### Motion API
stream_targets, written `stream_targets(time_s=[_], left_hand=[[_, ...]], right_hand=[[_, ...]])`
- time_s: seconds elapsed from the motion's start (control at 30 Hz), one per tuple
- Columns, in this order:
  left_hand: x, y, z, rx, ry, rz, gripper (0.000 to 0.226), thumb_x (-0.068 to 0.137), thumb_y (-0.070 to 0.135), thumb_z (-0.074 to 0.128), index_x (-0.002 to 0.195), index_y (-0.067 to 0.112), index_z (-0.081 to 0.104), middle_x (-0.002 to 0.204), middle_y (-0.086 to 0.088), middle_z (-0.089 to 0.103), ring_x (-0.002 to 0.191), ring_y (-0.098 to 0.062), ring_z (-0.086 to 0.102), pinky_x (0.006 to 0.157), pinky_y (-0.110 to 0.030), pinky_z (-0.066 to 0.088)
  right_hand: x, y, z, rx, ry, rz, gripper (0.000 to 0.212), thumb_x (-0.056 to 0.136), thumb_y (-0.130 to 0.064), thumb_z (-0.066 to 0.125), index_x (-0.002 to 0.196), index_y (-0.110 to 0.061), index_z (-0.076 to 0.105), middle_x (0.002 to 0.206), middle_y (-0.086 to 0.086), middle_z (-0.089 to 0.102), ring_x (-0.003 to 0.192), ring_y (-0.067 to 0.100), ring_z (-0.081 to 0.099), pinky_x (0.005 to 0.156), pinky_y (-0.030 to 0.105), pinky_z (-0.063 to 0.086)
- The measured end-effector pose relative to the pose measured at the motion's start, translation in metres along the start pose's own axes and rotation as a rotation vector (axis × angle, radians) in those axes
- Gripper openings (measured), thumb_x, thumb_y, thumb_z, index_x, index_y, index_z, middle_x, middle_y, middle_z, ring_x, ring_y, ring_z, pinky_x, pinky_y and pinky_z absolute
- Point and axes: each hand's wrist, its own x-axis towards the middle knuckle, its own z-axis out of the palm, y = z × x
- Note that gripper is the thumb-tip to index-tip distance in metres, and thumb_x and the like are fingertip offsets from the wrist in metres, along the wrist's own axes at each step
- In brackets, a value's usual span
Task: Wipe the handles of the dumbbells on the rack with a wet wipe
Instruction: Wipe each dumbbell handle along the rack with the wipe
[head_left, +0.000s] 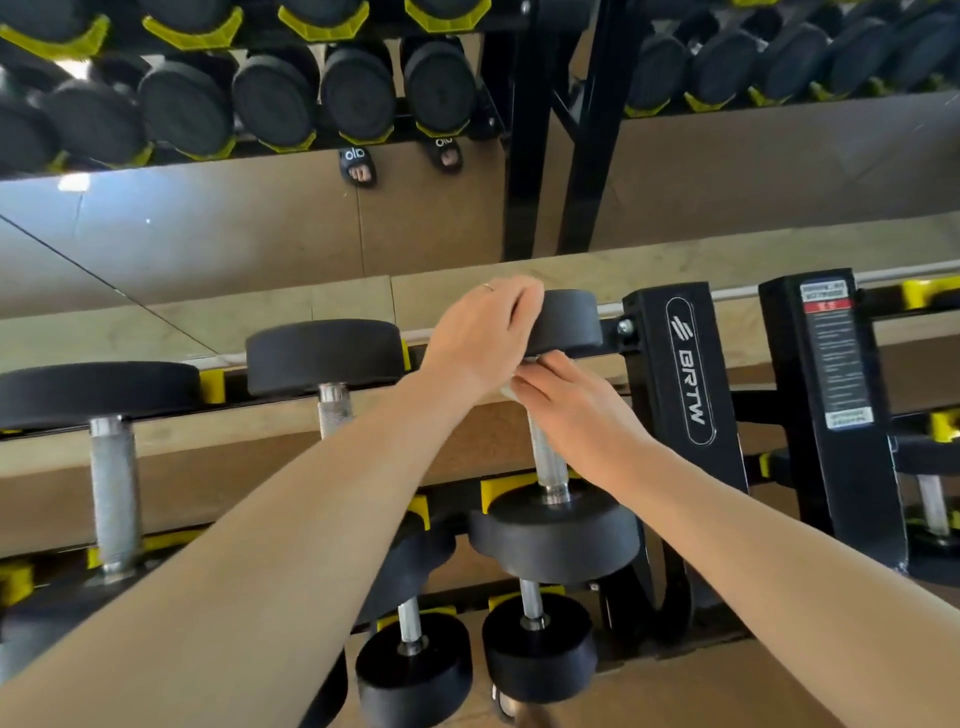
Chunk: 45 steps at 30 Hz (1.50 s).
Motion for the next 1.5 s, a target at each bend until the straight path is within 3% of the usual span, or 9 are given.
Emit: stream_targets(time_s=[0.13, 0.27, 0.47, 0.57, 0.67, 0.87, 1.2, 1.4, 1.5], left_hand=[[0.010, 0.004, 0.016, 0.004, 0.117, -0.093, 0.039, 0.109, 0.035, 0.033, 0.071, 0.032, 0.043, 0.071, 0.009, 0.051, 0.069, -0.008, 0.050, 0.064, -0.032, 0.037], [0.010, 0.003, 0.024, 0.001, 0.251, -0.142, 0.043, 0.109, 0.033, 0.034, 0.067, 0.027, 0.043, 0.063, 0.009, 0.047, 0.064, -0.009, 0.046, 0.060, -0.029, 0.027], [0.010, 0.001, 0.031, 0.000, 0.288, -0.138, 0.046, 0.107, 0.033, 0.030, 0.074, 0.017, 0.057, 0.069, 0.000, 0.057, 0.068, -0.015, 0.054, 0.055, -0.034, 0.044], [0.009, 0.000, 0.030, 0.039, 0.290, -0.118, 0.052, 0.103, 0.038, 0.023, 0.085, 0.013, 0.064, 0.076, -0.004, 0.062, 0.071, -0.018, 0.055, 0.059, -0.039, 0.049], [0.008, 0.000, 0.029, 0.034, 0.296, -0.094, 0.060, 0.098, 0.044, 0.016, 0.088, 0.012, 0.065, 0.077, -0.004, 0.063, 0.073, -0.021, 0.056, 0.060, -0.044, 0.051], [0.009, -0.001, 0.031, 0.017, 0.323, -0.107, 0.056, 0.099, 0.040, 0.018, 0.090, 0.012, 0.066, 0.079, -0.003, 0.063, 0.076, -0.025, 0.057, 0.063, -0.048, 0.052], [0.009, -0.002, 0.035, -0.013, 0.347, -0.119, 0.059, 0.102, 0.044, 0.018, 0.092, 0.017, 0.069, 0.080, 0.000, 0.065, 0.075, -0.013, 0.058, 0.062, -0.034, 0.053], [0.010, -0.004, 0.035, -0.015, 0.341, -0.132, 0.056, 0.103, 0.041, 0.020, 0.088, 0.015, 0.068, 0.078, -0.001, 0.064, 0.075, -0.015, 0.058, 0.064, -0.043, 0.053], [0.009, -0.005, 0.035, -0.020, 0.354, -0.124, 0.057, 0.104, 0.041, 0.020, 0.091, 0.017, 0.070, 0.080, 0.000, 0.065, 0.078, -0.017, 0.057, 0.065, -0.042, 0.053]], right_hand=[[-0.003, 0.002, 0.010, 0.048, 0.050, 0.042, 0.038, 0.072, 0.001, 0.067, 0.110, -0.001, 0.069, 0.116, 0.011, 0.066, 0.104, 0.029, 0.060, 0.085, 0.038, 0.056], [-0.013, 0.009, 0.013, 0.177, 0.063, 0.138, 0.045, 0.072, 0.004, 0.062, 0.116, -0.004, 0.068, 0.120, 0.006, 0.065, 0.106, 0.027, 0.059, 0.081, 0.038, 0.057], [-0.016, 0.032, 0.011, 1.229, 0.160, 1.376, 0.027, 0.092, -0.005, 0.056, 0.103, -0.021, 0.074, 0.100, -0.003, 0.071, 0.094, 0.012, 0.064, 0.077, 0.022, 0.050], [0.011, 0.031, 0.008, 1.765, 0.046, 1.506, 0.028, 0.086, 0.005, 0.059, 0.103, -0.014, 0.070, 0.103, 0.006, 0.069, 0.101, 0.019, 0.064, 0.097, 0.035, 0.048], [0.021, 0.019, -0.003, 1.764, 0.024, 1.590, 0.025, 0.086, 0.005, 0.058, 0.106, -0.007, 0.068, 0.099, 0.009, 0.068, 0.094, 0.018, 0.059, 0.086, 0.032, 0.047], [0.002, -0.006, -0.018, 1.092, 0.212, 1.023, 0.026, 0.088, -0.004, 0.052, 0.090, -0.018, 0.074, 0.080, -0.005, 0.069, 0.073, 0.009, 0.059, 0.062, 0.015, 0.045], [-0.018, -0.007, 0.018, 0.244, 0.118, 0.120, 0.037, 0.075, -0.008, 0.074, 0.112, -0.007, 0.070, 0.116, 0.001, 0.066, 0.094, 0.013, 0.040, 0.084, 0.024, 0.048], [-0.021, 0.010, 0.016, 0.326, 0.042, 0.093, 0.043, 0.078, -0.003, 0.067, 0.120, -0.011, 0.066, 0.128, -0.002, 0.061, 0.097, 0.016, 0.049, 0.083, 0.029, 0.054], [-0.030, 0.014, 0.012, 0.592, 0.217, 0.423, 0.037, 0.086, 0.000, 0.056, 0.119, -0.014, 0.067, 0.120, -0.005, 0.064, 0.102, 0.011, 0.056, 0.090, 0.024, 0.050]])
